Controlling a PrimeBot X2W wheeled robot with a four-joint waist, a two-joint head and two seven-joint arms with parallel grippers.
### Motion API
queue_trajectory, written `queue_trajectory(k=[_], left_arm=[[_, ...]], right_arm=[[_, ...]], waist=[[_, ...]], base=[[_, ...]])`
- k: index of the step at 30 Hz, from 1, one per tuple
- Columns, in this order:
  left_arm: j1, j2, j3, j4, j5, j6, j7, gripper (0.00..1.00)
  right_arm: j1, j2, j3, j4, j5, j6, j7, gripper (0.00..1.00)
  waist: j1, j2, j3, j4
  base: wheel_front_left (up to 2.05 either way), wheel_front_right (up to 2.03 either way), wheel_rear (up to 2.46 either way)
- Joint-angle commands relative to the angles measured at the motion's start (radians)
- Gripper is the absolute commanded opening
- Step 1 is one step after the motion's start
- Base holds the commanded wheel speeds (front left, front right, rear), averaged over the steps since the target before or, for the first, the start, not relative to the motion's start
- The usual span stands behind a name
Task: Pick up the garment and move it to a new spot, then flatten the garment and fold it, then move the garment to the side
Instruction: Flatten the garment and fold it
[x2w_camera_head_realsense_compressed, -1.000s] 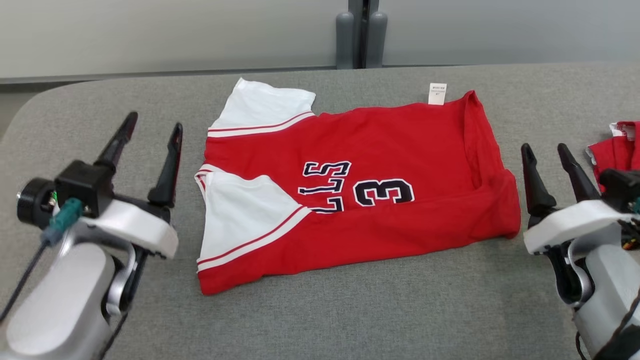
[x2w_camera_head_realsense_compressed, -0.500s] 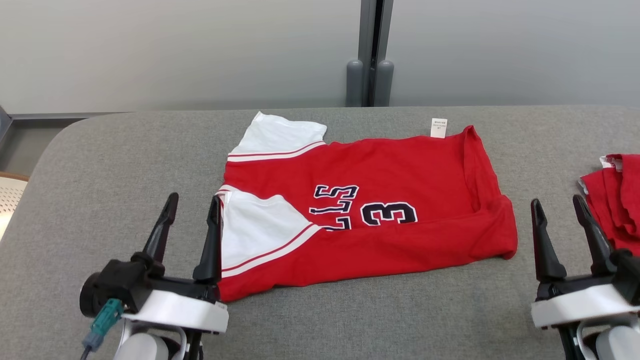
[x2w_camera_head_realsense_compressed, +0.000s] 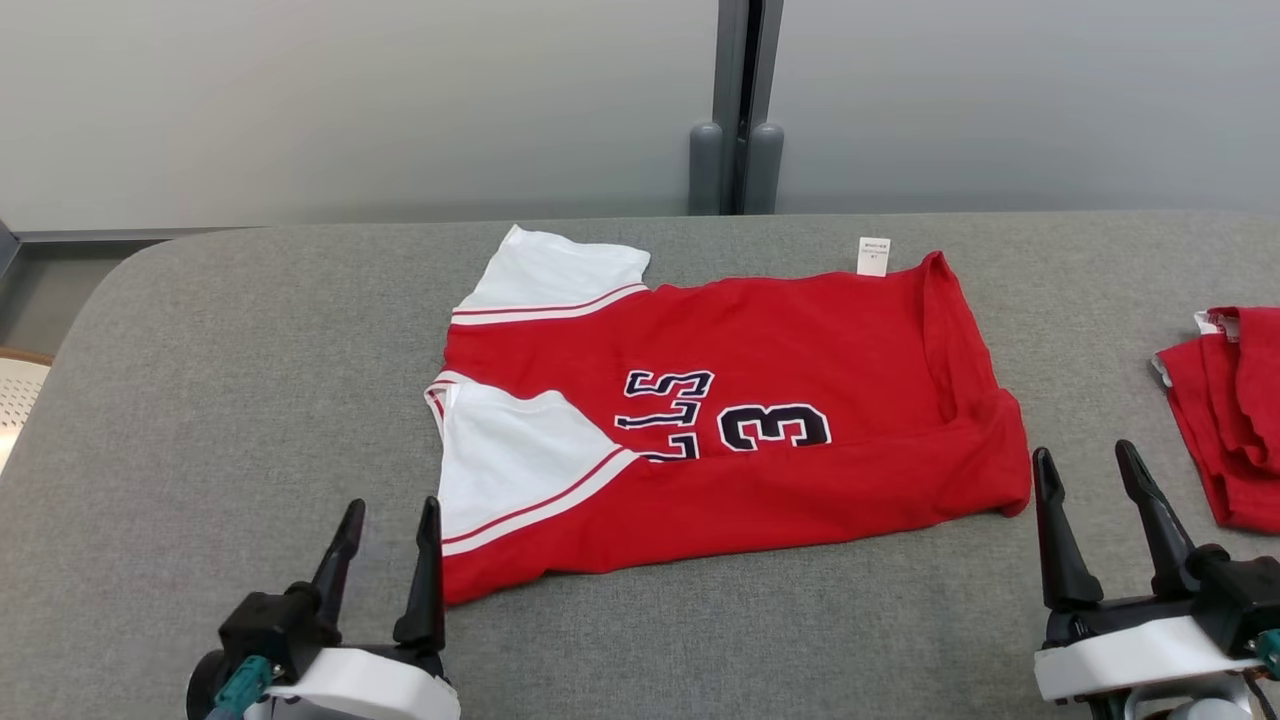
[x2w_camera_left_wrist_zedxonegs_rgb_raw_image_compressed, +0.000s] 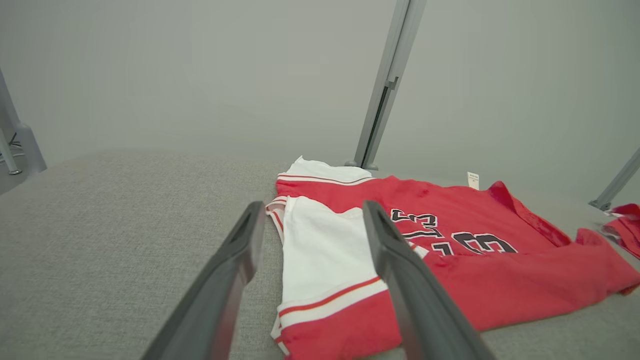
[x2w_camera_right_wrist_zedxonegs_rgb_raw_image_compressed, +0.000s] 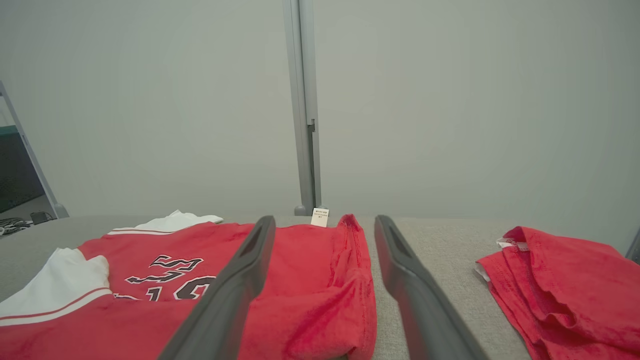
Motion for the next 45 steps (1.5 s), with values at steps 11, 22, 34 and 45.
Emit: queue_trajectory(k=[11, 22, 34, 45], left_arm=[[-0.142, 0.002, -0.075, 0.399, -0.02, 0.066, -0.001, 1.0], [-0.238, 0.001, -0.106, 0.628, -0.039, 0.06, 0.005, 1.0], [-0.299, 0.017, -0.095, 0.591, -0.037, 0.086, 0.0, 0.0], [-0.229, 0.01, -0.059, 0.358, 0.045, 0.095, 0.0, 0.0]], right_arm=[[-0.032, -0.006, -0.003, -0.003, 0.001, 0.0, -0.001, 1.0], [-0.046, 0.004, -0.009, -0.005, -0.002, 0.0, -0.001, 1.0], [-0.085, 0.015, -0.066, 0.132, -0.002, 0.0, 0.014, 1.0], [-0.28, 0.037, -0.067, 0.46, 0.161, 0.0, 0.141, 1.0]], waist=[[0.0, -0.0001, 0.043, -0.036], [0.0, -0.0001, 0.063, -0.066], [0.0, -0.0001, 0.069, -0.045], [0.0, -0.0001, 0.106, 0.018]], base=[[0.0, 0.0, 0.0], [0.0, 0.0, 0.0], [0.0, 0.0, 0.0], [0.0, 0.0, 0.0]])
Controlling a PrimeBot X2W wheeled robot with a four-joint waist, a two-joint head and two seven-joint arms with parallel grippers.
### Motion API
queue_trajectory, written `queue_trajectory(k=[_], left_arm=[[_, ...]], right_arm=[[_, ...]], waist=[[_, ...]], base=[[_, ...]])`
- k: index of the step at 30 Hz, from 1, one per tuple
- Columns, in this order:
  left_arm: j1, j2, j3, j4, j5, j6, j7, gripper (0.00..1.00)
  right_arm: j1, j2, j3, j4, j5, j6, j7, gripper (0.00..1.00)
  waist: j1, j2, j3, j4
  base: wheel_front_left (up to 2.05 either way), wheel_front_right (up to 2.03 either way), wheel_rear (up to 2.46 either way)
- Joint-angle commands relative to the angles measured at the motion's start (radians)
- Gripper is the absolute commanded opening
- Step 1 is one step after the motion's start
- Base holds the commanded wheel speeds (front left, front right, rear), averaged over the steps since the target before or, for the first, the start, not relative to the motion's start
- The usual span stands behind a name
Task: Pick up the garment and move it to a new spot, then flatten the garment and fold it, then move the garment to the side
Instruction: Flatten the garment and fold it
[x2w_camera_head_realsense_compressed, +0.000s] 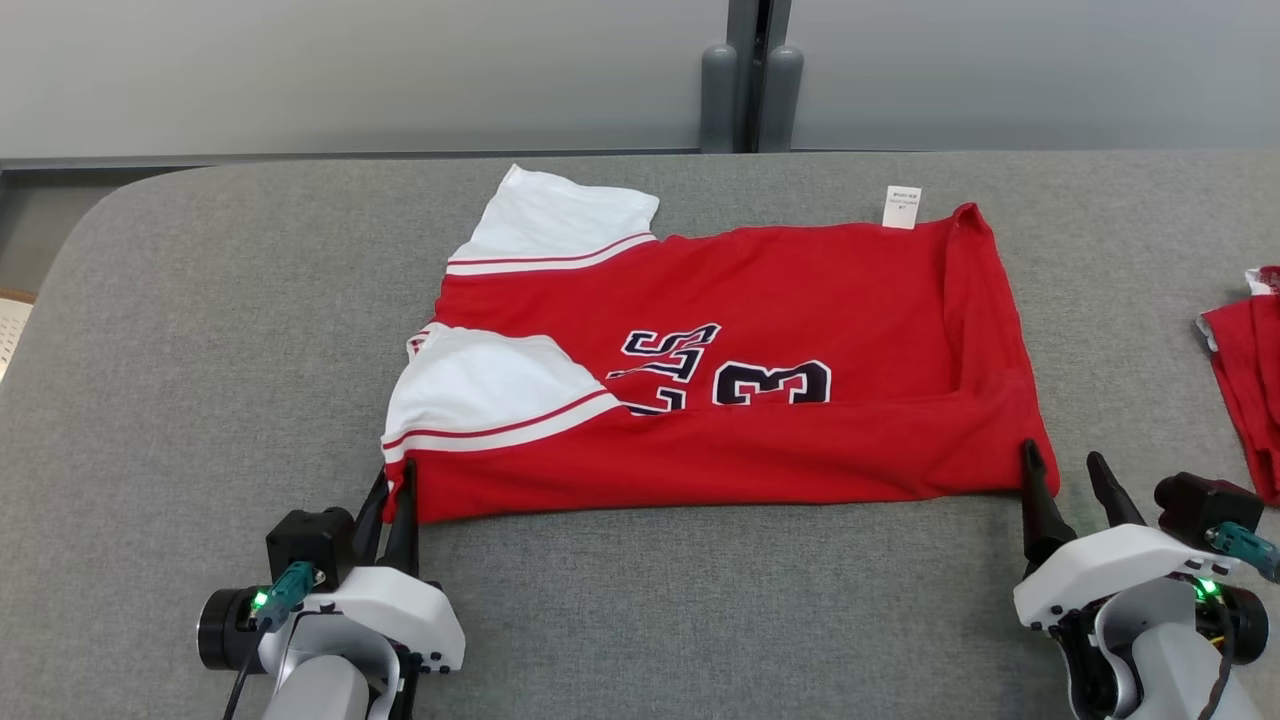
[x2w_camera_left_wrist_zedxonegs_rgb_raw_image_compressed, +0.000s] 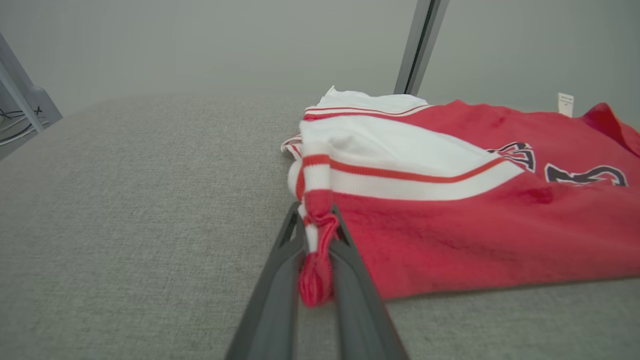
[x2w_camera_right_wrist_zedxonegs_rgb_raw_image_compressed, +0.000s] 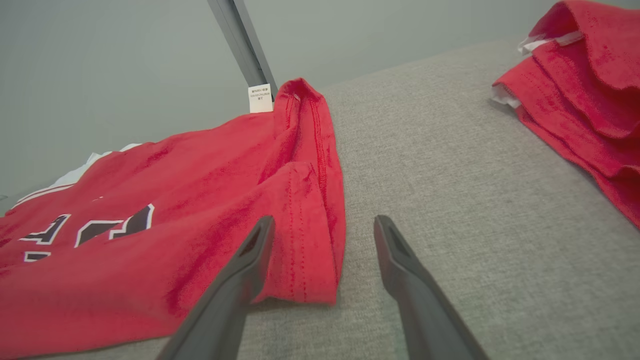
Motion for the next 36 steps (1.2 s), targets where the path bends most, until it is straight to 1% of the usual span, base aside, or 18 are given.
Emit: queue_trajectory(k=[1, 5, 7, 11, 12, 13, 14, 17, 23, 28, 31, 33, 36], left_arm=[[0.013, 0.006, 0.004, -0.009, 0.01, -0.001, -0.001, 0.0], [0.009, 0.003, -0.002, -0.02, 0.021, -0.012, -0.001, 0.0], [0.006, 0.002, -0.007, -0.021, 0.025, -0.017, -0.001, 0.0], [0.001, 0.001, -0.016, -0.021, 0.027, -0.025, -0.002, 0.0], [-0.001, 0.0, -0.018, -0.021, 0.027, -0.027, -0.002, 0.0], [-0.002, 0.0, -0.02, -0.02, 0.027, -0.029, -0.002, 0.0], [-0.002, 0.0, -0.022, -0.019, 0.027, -0.03, -0.002, 0.0], [0.001, 0.0, -0.024, -0.015, 0.026, -0.031, -0.002, 0.0], [0.011, -0.001, -0.033, -0.002, 0.033, -0.041, -0.002, 0.0], [0.028, -0.001, -0.043, 0.017, 0.037, -0.057, -0.002, 0.0], [0.046, -0.001, -0.058, 0.045, 0.041, -0.077, -0.001, 0.0], [0.064, 0.0, -0.066, 0.072, 0.033, -0.095, -0.001, 0.0], [0.091, 0.005, -0.069, 0.088, 0.027, -0.108, -0.001, 0.0]], right_arm=[[-0.025, -0.008, -0.005, 0.031, 0.012, 0.0, 0.009, 1.0], [-0.081, -0.016, -0.015, 0.126, 0.032, 0.0, 0.01, 1.0], [-0.104, -0.006, -0.013, 0.164, 0.071, 0.0, 0.018, 1.0], [-0.131, -0.018, 0.028, 0.224, 0.111, 0.0, 0.047, 1.0], [-0.135, -0.019, 0.04, 0.235, 0.12, 0.0, 0.051, 0.56], [-0.139, -0.024, 0.05, 0.244, 0.127, 0.0, 0.051, 0.04], [-0.142, -0.03, 0.06, 0.25, 0.129, 0.0, 0.044, 0.0], [-0.15, -0.042, 0.081, 0.255, 0.135, 0.0, 0.028, 0.0], [-0.162, -0.087, 0.126, 0.259, 0.144, 0.0, -0.031, 0.0], [-0.15, -0.122, 0.154, 0.261, 0.145, 0.0, -0.061, 0.0], [-0.13, -0.138, 0.168, 0.268, 0.153, 0.0, -0.057, 0.0], [-0.107, -0.141, 0.175, 0.283, 0.164, 0.0, -0.026, 0.0], [-0.083, -0.152, 0.197, 0.28, 0.175, 0.0, 0.002, 0.0]], waist=[[0.0, 0.0, 0.01, 0.013], [0.0, 0.0, 0.023, 0.033], [0.0, 0.0, 0.028, 0.041], [0.0, 0.0, 0.033, 0.053], [0.0, 0.0, 0.033, 0.055], [0.0, 0.0, 0.033, 0.057], [0.0, 0.0, 0.032, 0.057], [0.0, 0.0, 0.031, 0.056], [0.0, 0.0, 0.015, 0.044], [0.0, 0.0, -0.01, 0.033], [0.0, 0.0, -0.036, 0.025], [0.0, 0.0, -0.06, 0.02], [0.0, 0.0, -0.091, 0.012]], base=[[0.0, 0.0, 0.0], [0.0, 0.0, 0.0], [0.0, 0.0, 0.0], [0.0, 0.0, 0.0], [0.0, 0.0, 0.0], [0.0, 0.0, 0.0], [0.0, 0.0, 0.0], [0.0, 0.0, 0.0], [0.0, 0.0, 0.0], [0.0, 0.0, 0.0], [0.0, 0.0, 0.0], [0.0, 0.0, 0.0], [0.0, 0.0, 0.0]])
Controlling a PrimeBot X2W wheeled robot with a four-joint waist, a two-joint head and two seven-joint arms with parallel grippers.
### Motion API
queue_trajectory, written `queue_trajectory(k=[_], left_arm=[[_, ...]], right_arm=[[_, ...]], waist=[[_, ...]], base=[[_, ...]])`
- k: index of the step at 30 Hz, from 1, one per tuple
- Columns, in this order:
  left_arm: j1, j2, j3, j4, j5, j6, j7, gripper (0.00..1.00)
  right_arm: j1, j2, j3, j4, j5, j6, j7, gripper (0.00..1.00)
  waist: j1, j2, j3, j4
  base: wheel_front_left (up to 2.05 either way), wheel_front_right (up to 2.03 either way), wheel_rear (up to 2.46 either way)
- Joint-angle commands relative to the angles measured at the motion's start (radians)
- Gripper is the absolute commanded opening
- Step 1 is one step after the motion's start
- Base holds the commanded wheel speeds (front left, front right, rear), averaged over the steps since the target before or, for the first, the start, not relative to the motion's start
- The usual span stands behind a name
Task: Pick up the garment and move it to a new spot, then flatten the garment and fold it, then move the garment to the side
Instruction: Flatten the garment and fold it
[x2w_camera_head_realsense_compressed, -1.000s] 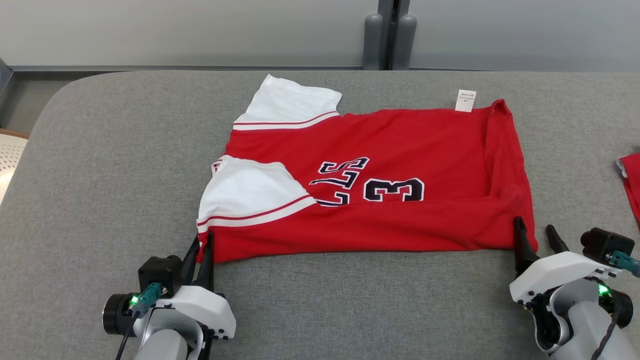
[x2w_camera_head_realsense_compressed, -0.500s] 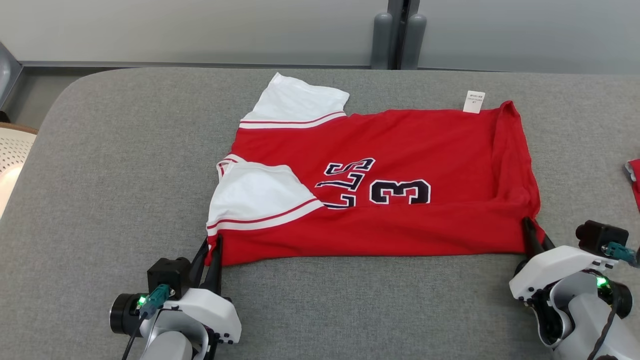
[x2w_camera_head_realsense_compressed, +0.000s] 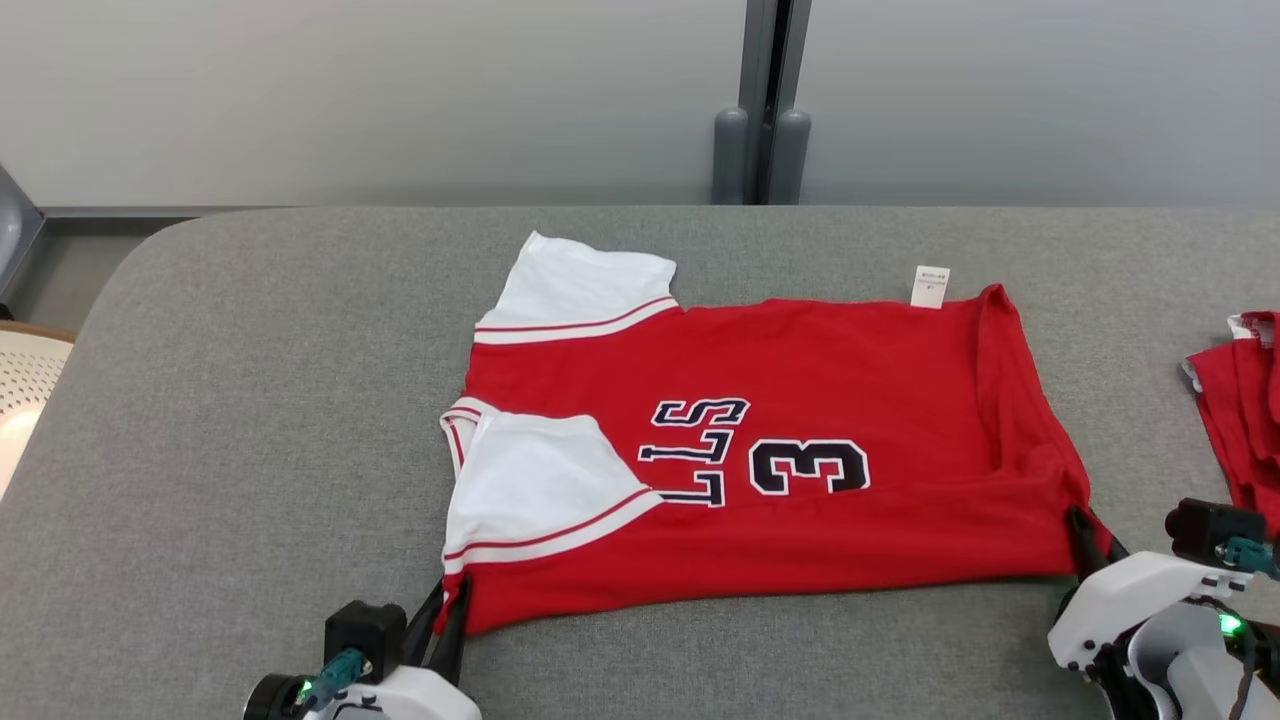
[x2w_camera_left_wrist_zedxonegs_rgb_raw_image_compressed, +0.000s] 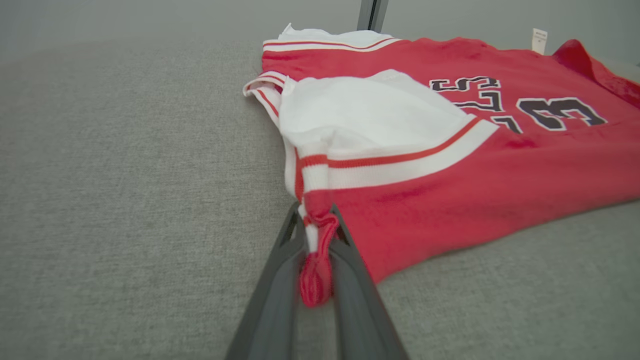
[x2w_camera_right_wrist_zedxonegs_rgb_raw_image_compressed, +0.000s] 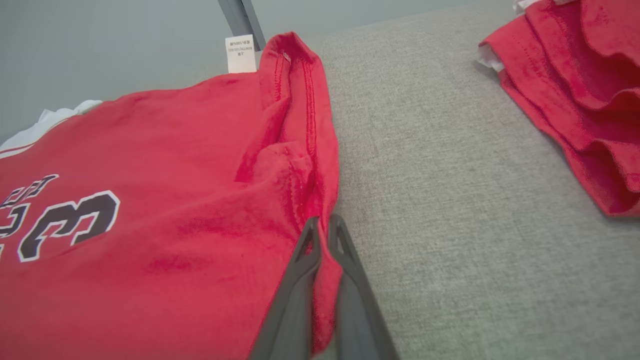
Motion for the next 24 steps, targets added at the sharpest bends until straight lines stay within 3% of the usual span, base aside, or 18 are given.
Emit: queue_trajectory(k=[1, 14, 16, 17, 18, 19, 24], left_arm=[[0.022, 0.015, 0.001, 0.003, -0.003, -0.006, -0.001, 0.0], [0.168, 0.049, -0.038, -0.087, -0.001, -0.015, 0.03, 0.0], [0.18, 0.052, -0.046, -0.096, 0.0, -0.017, 0.043, 0.02], [0.182, 0.052, -0.047, -0.102, -0.002, -0.014, 0.047, 0.24], [0.183, 0.051, -0.044, -0.11, -0.006, -0.009, 0.048, 0.46], [0.184, 0.05, -0.042, -0.116, -0.009, -0.004, 0.047, 0.99], [0.175, 0.056, -0.019, -0.162, -0.009, 0.036, 0.028, 1.0]], right_arm=[[0.024, -0.012, 0.011, -0.008, 0.014, 0.0, 0.014, 0.0], [0.224, -0.026, -0.012, -0.153, 0.054, -0.001, 0.08, 0.0], [0.24, -0.029, -0.021, -0.184, 0.046, -0.001, 0.083, 0.69], [0.245, -0.028, -0.036, -0.195, 0.044, -0.001, 0.076, 1.0], [0.248, -0.026, -0.05, -0.209, 0.037, -0.001, 0.072, 1.0], [0.251, -0.02, -0.056, -0.223, 0.031, 0.0, 0.07, 1.0], [0.251, 0.002, -0.145, -0.32, -0.007, 0.0, 0.006, 1.0]], waist=[[0.0, -0.0001, -0.034, -0.012], [0.0, -0.0001, -0.106, -0.041], [0.0, -0.0001, -0.107, -0.043], [0.0, -0.0001, -0.107, -0.043], [0.0, -0.0001, -0.106, -0.044], [0.0, -0.0001, -0.106, -0.044], [0.0, -0.0001, -0.1, -0.044]], base=[[0.0, 0.0, 0.0], [0.0, 0.0, 0.0], [0.0, 0.0, 0.0], [0.0, 0.0, 0.0], [0.0, 0.0, 0.0], [0.0, 0.0, 0.0], [0.0, 0.0, 0.0]])
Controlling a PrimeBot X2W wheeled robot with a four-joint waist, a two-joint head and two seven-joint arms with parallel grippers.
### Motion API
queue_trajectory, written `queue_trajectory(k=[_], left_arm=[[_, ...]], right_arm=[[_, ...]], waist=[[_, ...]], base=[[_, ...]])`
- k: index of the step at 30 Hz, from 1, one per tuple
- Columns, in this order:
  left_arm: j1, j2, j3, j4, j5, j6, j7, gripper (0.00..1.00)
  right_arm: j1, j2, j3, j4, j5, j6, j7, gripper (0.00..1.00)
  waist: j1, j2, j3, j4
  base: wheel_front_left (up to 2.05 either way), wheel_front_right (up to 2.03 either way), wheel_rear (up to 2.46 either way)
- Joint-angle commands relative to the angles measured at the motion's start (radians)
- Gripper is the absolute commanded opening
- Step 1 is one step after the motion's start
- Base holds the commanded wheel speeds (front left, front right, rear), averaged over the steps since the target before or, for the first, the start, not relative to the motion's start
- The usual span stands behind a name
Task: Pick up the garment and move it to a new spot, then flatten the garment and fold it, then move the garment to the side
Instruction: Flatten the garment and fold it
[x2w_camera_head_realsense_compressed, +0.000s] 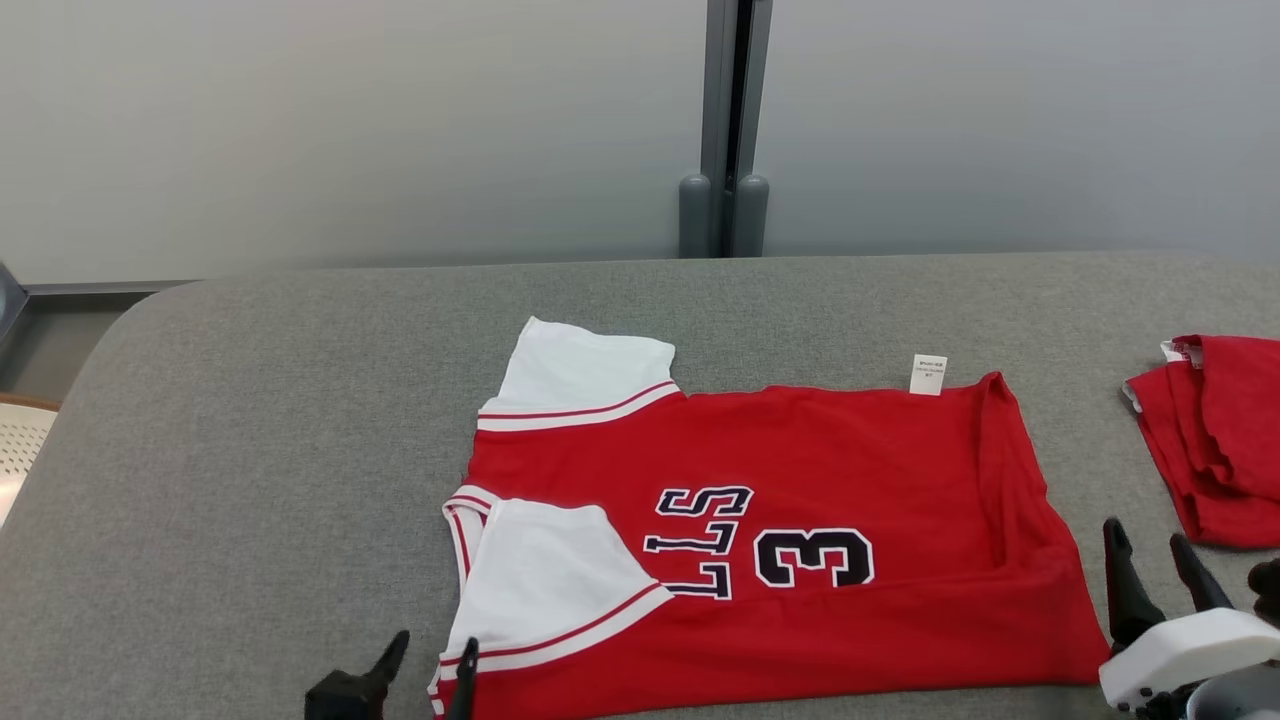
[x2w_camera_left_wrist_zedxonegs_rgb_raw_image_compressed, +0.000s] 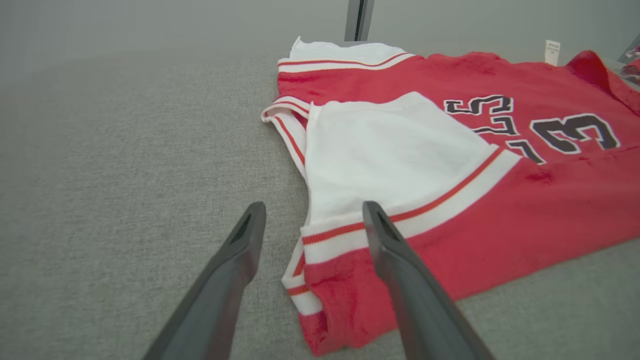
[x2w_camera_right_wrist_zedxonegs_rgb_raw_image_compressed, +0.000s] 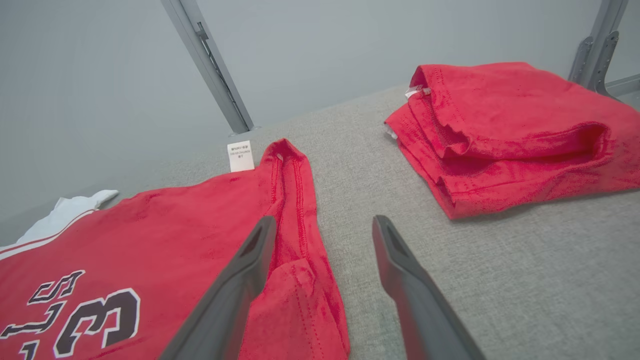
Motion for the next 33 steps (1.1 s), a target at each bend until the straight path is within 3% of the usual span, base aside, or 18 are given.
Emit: queue_trajectory(k=[1, 5, 9, 13, 16, 18, 25, 27, 33], left_arm=[[-0.006, 0.013, 0.011, -0.017, 0.004, 0.015, -0.011, 1.0], [-0.036, 0.001, 0.071, -0.124, -0.018, 0.062, -0.037, 1.0], [-0.068, -0.019, 0.113, -0.29, -0.017, 0.04, -0.04, 1.0], [-0.148, -0.025, 0.114, -0.318, 0.013, 0.018, -0.04, 1.0], [-0.242, -0.012, 0.107, -0.241, 0.038, 0.004, -0.038, 1.0], [-0.331, 0.008, 0.104, -0.153, 0.039, -0.009, 0.025, 1.0], [-0.663, 0.14, 0.09, 0.059, 0.075, -0.055, 0.197, 1.0], [-0.796, 0.186, 0.057, 0.147, 0.071, -0.08, 0.289, 1.0], [-1.002, 0.261, -0.081, 0.255, 0.016, -0.088, 0.467, 1.0]], right_arm=[[0.003, 0.006, -0.019, -0.027, -0.008, 0.0, -0.027, 1.0], [0.02, 0.026, -0.029, -0.156, -0.075, 0.0, -0.095, 1.0], [0.02, 0.046, -0.034, -0.252, -0.13, 0.0, -0.125, 1.0], [-0.014, 0.069, -0.028, -0.313, -0.181, 0.0, -0.123, 1.0], [-0.053, 0.076, -0.005, -0.343, -0.204, 0.0, -0.104, 1.0], [-0.091, 0.082, 0.021, -0.359, -0.218, 0.0, -0.09, 1.0], [-0.267, 0.106, 0.118, -0.362, -0.243, 0.0, -0.07, 1.0], [-0.333, 0.113, 0.144, -0.346, -0.239, 0.0, -0.081, 1.0], [-0.427, 0.13, 0.185, -0.308, -0.228, 0.0, -0.108, 1.0]], waist=[[0.0, 0.0, 0.002, -0.001], [0.0, 0.0, 0.023, -0.004], [0.0, 0.0, 0.063, -0.011], [0.0, 0.0, 0.128, -0.033], [0.0, 0.0, 0.189, -0.058], [0.0, 0.0, 0.234, -0.081], [0.0, 0.0, 0.385, -0.188], [0.0, 0.0, 0.431, -0.215], [0.0, 0.0, 0.497, -0.266]], base=[[0.0, 0.0, 0.0], [0.0, 0.0, 0.0], [0.0, 0.0, 0.0], [0.0, 0.0, 0.0], [0.0, 0.0, 0.0], [0.0, 0.0, 0.0], [0.0, 0.0, 0.0], [0.0, 0.0, 0.0], [0.0, 0.0, 0.0]])
